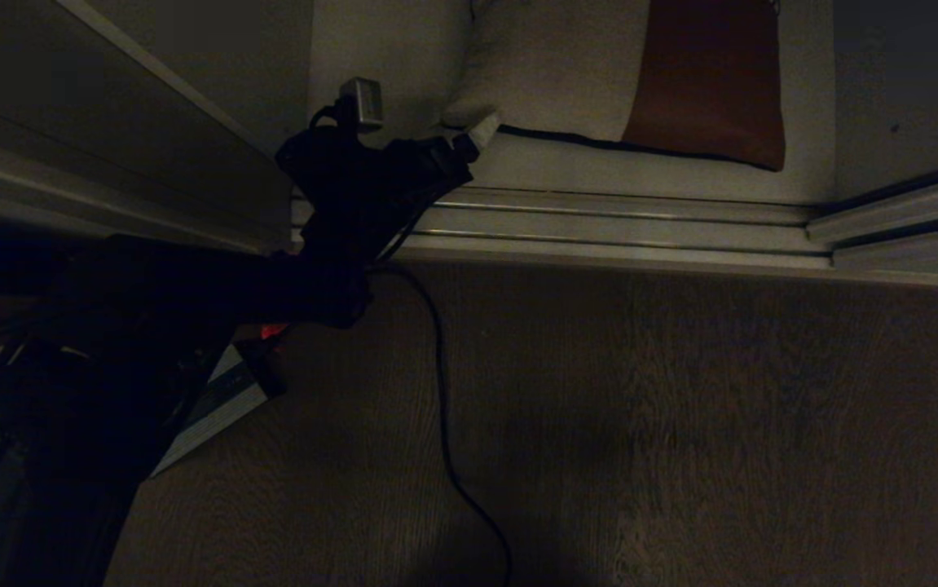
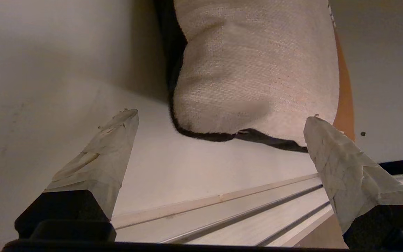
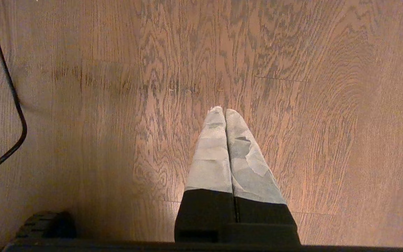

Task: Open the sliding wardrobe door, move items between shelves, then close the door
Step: Place the pillow on the higher shelf

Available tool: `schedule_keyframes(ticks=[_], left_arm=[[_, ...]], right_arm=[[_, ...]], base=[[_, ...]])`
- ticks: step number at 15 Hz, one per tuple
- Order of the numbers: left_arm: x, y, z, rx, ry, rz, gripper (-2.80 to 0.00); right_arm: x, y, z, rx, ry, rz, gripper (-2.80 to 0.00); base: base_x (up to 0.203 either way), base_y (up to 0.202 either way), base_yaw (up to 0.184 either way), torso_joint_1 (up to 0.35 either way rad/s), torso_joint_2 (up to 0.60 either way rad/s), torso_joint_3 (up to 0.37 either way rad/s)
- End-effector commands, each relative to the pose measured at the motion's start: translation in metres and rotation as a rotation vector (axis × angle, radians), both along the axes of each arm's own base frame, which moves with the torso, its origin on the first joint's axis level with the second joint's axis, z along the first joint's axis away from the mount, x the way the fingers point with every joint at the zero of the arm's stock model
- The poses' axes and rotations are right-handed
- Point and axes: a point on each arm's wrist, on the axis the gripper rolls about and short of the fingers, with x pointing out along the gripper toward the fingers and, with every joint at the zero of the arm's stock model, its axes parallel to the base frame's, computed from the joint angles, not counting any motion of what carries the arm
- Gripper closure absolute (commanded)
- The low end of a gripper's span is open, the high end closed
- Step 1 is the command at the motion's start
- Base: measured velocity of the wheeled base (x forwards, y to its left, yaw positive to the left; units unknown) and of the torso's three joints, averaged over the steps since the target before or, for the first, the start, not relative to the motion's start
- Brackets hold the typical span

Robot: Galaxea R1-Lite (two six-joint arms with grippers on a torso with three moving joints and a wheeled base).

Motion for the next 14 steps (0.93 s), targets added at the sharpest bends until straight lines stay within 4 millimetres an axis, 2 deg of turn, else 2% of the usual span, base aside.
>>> schedule_keyframes(ticks=[1,2,8,13,14], left_arm=[[0.001,-0.001,0.000,-0.007,-0.010,0.000,-2.80],[0.002,-0.001,0.002,-0.011,-0.018,-0.001,0.00],[0.007,-0.005,-0.005,-0.009,-0.021,-0.008,0.00],[-0.003,-0.001,0.012,-0.035,-0.051,-0.006,0.00],[-0.006,0.000,0.010,-0.029,-0.022,-0.010,0.00]], right_arm=[[0.000,0.000,-0.001,0.000,0.001,0.000,0.00],[0.000,0.000,-0.001,0.000,0.003,0.000,0.00],[0.000,0.000,-0.001,0.000,0.001,0.000,0.00],[0.000,0.000,-0.001,0.000,0.001,0.000,0.00],[0.000,0.000,-0.001,0.000,0.001,0.000,0.00]], base=[[0.000,0.000,0.000,0.000,0.00,0.000],[0.000,0.000,0.000,0.000,0.00,0.000],[0.000,0.000,0.000,0.000,0.00,0.000],[0.000,0.000,0.000,0.000,0.00,0.000],[0.000,0.000,0.000,0.000,0.00,0.000]])
